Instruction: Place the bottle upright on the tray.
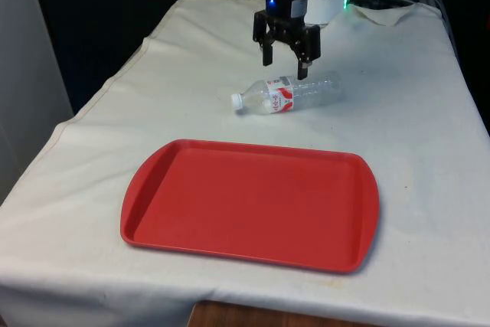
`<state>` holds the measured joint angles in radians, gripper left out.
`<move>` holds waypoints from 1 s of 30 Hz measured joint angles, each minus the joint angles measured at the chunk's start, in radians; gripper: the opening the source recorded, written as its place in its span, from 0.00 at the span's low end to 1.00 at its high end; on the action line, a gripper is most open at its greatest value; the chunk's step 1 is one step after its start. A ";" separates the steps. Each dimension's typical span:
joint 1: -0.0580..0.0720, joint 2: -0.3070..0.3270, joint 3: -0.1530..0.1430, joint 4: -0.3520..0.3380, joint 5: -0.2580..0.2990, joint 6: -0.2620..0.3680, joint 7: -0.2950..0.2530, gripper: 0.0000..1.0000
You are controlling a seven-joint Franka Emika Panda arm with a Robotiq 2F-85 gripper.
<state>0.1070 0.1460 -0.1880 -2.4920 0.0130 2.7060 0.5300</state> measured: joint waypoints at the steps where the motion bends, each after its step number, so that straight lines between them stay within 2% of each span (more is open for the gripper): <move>1: 0.000 0.003 0.000 0.000 0.000 0.005 0.004 1.00; 7: 0.000 0.023 -0.003 0.004 0.002 0.020 0.032 1.00; 17: -0.004 0.040 -0.015 0.021 0.031 0.019 0.027 1.00; 24: -0.008 0.042 -0.022 0.032 0.071 0.007 -0.002 1.00; 30: -0.014 0.051 -0.033 0.051 0.144 -0.017 -0.070 1.00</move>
<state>0.0930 0.1970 -0.2210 -2.4410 0.1570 2.6890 0.4600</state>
